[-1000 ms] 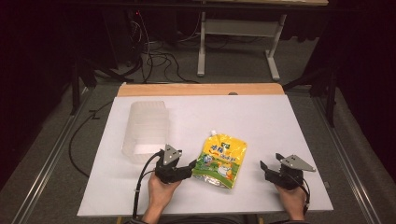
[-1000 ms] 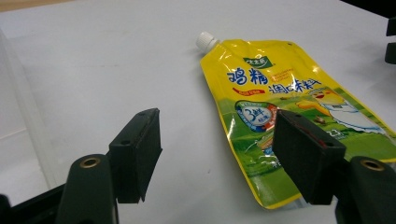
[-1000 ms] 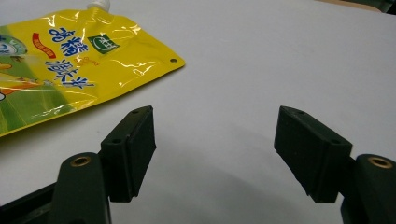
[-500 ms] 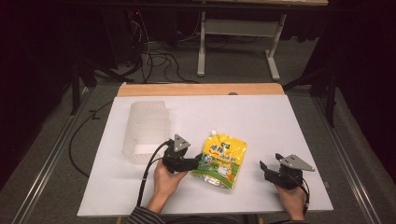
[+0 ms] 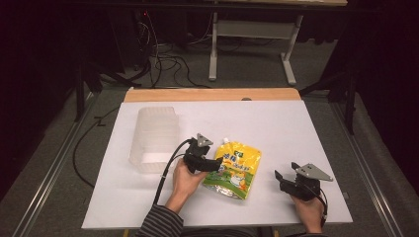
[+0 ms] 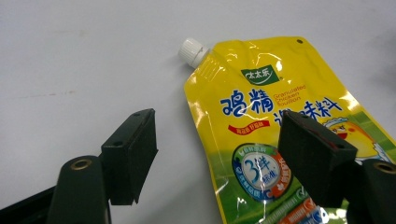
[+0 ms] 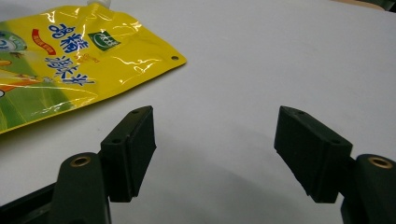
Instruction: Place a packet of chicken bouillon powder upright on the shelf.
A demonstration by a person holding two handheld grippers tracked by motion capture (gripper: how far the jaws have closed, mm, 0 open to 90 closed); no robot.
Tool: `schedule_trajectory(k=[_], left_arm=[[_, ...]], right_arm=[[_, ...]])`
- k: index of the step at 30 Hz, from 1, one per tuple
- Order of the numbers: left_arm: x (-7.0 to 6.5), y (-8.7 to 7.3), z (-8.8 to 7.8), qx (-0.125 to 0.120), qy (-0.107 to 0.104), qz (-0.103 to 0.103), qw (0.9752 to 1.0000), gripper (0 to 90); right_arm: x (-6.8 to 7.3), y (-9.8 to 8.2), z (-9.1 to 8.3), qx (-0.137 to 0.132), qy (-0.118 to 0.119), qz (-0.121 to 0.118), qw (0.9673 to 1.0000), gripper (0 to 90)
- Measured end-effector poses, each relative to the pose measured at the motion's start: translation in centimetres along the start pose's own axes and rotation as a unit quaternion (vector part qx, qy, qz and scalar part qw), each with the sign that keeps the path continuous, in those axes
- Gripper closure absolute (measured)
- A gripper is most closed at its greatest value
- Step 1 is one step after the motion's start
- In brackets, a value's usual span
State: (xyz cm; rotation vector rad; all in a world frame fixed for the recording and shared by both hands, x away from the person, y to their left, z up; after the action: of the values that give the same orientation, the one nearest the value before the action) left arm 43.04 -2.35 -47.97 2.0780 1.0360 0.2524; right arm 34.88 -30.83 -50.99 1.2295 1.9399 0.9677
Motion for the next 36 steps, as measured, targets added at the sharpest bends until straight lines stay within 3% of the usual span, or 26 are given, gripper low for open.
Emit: schedule_trajectory(k=[8,12,19,24,26,36], left_arm=[[0.1,0.2,2.4,0.049,-0.002,-0.002,0.9988,29.2],[0.1,0.4,3.3,0.054,-0.004,-0.016,0.9984,28.1],[0.1,0.1,4.7,0.07,-0.004,-0.021,0.9973,27.9],[0.0,-0.2,5.0,0.072,0.009,-0.007,0.9973,28.3],[-0.2,-0.3,5.0,0.072,0.02,0.011,0.9971,28.7],[-0.8,-0.4,4.9,0.07,0.007,0.022,0.9973,45.3]], right_arm=[[0.1,0.0,0.1,0.006,-0.005,-0.01,0.9999,29.4],[0.1,0.0,0.0,0.002,-0.002,-0.004,1.0,29.4],[0.1,0.0,0.0,0.003,-0.002,-0.003,1.0,29.4],[0.1,0.0,0.0,0.004,-0.004,-0.007,1.0,29.4],[0.1,0.0,0.1,0.006,-0.003,-0.01,0.9999,29.4],[0.1,0.0,0.1,0.006,-0.004,-0.01,0.9999,29.3]])
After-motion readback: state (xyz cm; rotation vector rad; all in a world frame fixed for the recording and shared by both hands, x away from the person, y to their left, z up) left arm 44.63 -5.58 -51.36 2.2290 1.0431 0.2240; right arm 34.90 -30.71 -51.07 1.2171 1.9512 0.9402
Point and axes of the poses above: each handheld gripper's, and its own axes: z roughly forward along the jaws, y roughly out of its top, x roughly to its left, the point moved 6 cm from there along z, roughly forward along the jaws, and after that the axes turned 4 degrees about -z, right-handed, at the moved point
